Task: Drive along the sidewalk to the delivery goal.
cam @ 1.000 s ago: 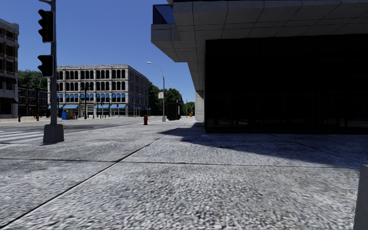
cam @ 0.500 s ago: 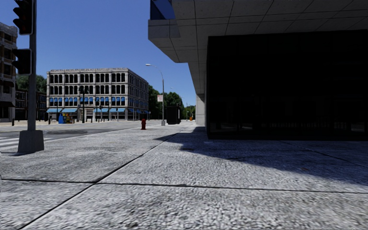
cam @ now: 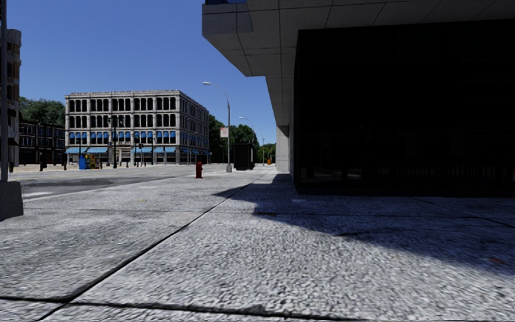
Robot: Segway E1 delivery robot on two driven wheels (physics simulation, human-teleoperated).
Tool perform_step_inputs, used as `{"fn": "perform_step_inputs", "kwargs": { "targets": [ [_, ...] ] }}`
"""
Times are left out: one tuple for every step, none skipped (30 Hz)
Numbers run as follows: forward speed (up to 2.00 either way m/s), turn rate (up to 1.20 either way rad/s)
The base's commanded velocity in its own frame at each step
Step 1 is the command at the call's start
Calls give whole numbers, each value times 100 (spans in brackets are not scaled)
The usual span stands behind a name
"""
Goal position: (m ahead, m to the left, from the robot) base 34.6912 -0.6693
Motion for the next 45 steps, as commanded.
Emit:
{"fn": "perform_step_inputs", "kwargs": {
  "targets": [
    [200, 0],
    [200, 0],
    [200, 0],
    [200, 0],
    [200, 0],
    [200, 0],
    [200, 0],
    [200, 0],
    [200, 0],
    [200, 0],
    [200, 0],
    [200, 0],
    [200, 0],
    [200, 0],
    [200, 0],
    [200, 0],
    [200, 0],
    [200, 0],
    [200, 0],
    [200, 0],
    [200, 0],
    [200, 0],
    [200, 0],
    [200, 0],
    [200, 0],
    [200, 0],
    [200, 0],
    [200, 0],
    [200, 0],
    [200, 0],
    [200, 0],
    [200, 0],
    [200, 0],
    [200, 0],
    [200, 0],
    [200, 0],
    [200, 0],
    [200, 0],
    [200, 0],
    [200, 0],
    [200, 0],
    [200, 0],
    [200, 0],
    [200, 0],
    [200, 0]
  ]
}}
